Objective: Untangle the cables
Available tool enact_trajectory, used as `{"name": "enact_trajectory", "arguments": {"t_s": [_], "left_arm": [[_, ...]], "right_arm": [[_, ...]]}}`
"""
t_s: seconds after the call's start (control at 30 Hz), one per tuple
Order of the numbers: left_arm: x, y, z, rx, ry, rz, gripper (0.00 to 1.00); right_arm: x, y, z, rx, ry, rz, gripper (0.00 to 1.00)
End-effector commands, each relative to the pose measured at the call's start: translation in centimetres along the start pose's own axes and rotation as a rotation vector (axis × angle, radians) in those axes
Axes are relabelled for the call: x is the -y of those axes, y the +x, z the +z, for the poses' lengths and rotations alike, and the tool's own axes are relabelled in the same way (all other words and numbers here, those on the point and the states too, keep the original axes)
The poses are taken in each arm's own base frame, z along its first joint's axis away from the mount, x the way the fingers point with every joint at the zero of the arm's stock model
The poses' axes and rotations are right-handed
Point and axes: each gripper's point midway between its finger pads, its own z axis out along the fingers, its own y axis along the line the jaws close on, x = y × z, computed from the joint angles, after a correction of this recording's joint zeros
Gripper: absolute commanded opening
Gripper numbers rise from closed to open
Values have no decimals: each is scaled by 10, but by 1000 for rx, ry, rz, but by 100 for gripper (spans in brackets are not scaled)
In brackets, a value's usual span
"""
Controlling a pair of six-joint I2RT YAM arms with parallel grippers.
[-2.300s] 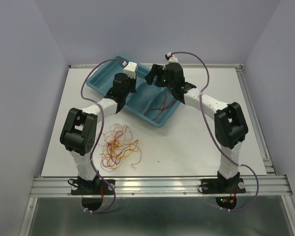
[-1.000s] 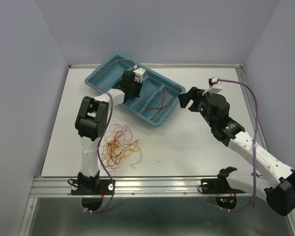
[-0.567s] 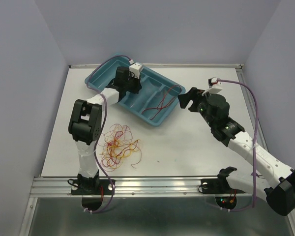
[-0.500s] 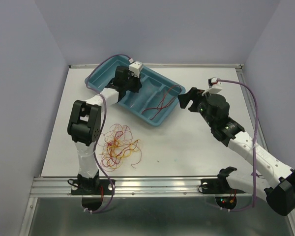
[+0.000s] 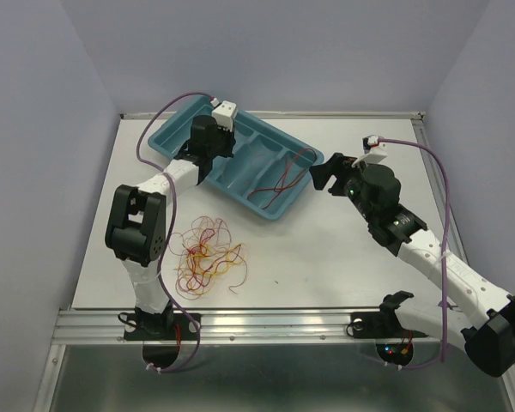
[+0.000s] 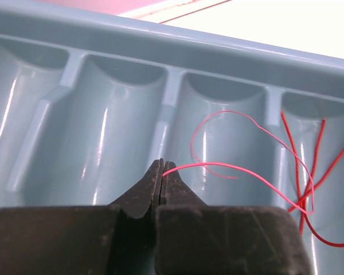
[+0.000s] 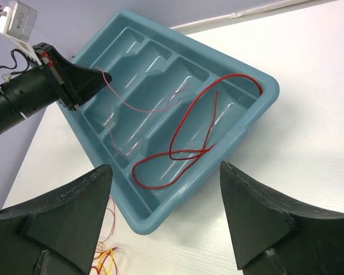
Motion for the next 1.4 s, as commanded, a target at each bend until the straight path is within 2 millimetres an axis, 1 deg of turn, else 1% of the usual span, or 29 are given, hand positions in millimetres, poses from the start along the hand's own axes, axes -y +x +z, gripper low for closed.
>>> {"name": "enact_trajectory", "arguments": {"t_s": [0.0, 0.13, 0.2, 0.23, 0.27, 0.33, 0.4, 0.5, 0.53, 0.6, 0.63, 0.67, 0.83, 0.93, 0.97, 1.03, 1.07, 1.13, 1.17, 1.2, 1.23, 1.27, 1.37], "left_arm": [[-19, -29, -7, 72, -54, -24, 0], [-32, -29, -10, 75, -78, -14, 0], [-35, -29, -14, 74, -85, 58, 0], [-36, -33, -17, 83, -94, 81, 0], [-39, -30, -19, 78, -103, 114, 0], [-40, -34, -23, 94, -117, 151, 0], [-39, -33, -23, 96, -126, 206, 0], [-25, -28, -19, 87, -161, 280, 0], [-23, -26, -19, 77, -214, 320, 0], [-15, -24, -20, 83, -247, 364, 0], [-18, -23, -23, 76, -292, 394, 0], [-7, -25, -24, 87, -294, 410, 0], [-3, -28, -32, 89, -369, 428, 0], [6, -25, -28, 58, -355, 383, 0], [14, -17, -20, 35, -305, 368, 0], [26, -12, -10, -9, -238, 319, 0], [29, -3, -2, -47, -223, 307, 0], [30, 5, 5, -69, -210, 307, 0], [32, 14, 11, -86, -195, 311, 0], [32, 18, 13, -96, -191, 316, 0], [33, 18, 16, -96, -185, 320, 0], [36, 25, 20, -111, -162, 324, 0], [43, 34, 29, -142, -119, 325, 0]], "right_arm": [[-7, -5, 0, 22, -32, -1, 80], [-8, -5, -2, 22, -37, -2, 80], [-8, -5, -2, 22, -40, -2, 80], [-8, -5, -3, 24, -41, -1, 80], [-9, -5, -3, 22, -44, 0, 80], [-9, -5, -3, 23, -46, -1, 80], [-10, -5, -3, 21, -49, -1, 80], [-10, -5, -4, 22, -51, -1, 80], [-10, -5, -4, 22, -49, -1, 80], [-10, -7, -4, 27, -48, 0, 80], [-10, -6, -5, 25, -51, -1, 80], [-9, -7, -5, 29, -48, -1, 80], [-10, -8, -6, 31, -50, -1, 80], [-9, -7, -6, 31, -47, -1, 80], [-9, -8, -5, 30, -48, -1, 80], [-9, -7, -5, 29, -48, -1, 80], [-9, -6, -5, 27, -47, 0, 80], [-9, -8, -6, 31, -46, -1, 80], [-9, -7, -6, 32, -46, -1, 80], [-9, -7, -6, 32, -48, 1, 80], [-9, -7, -6, 31, -47, -1, 80], [-10, -8, -6, 33, -48, 0, 80], [-9, -9, -6, 34, -47, 0, 80]]}}
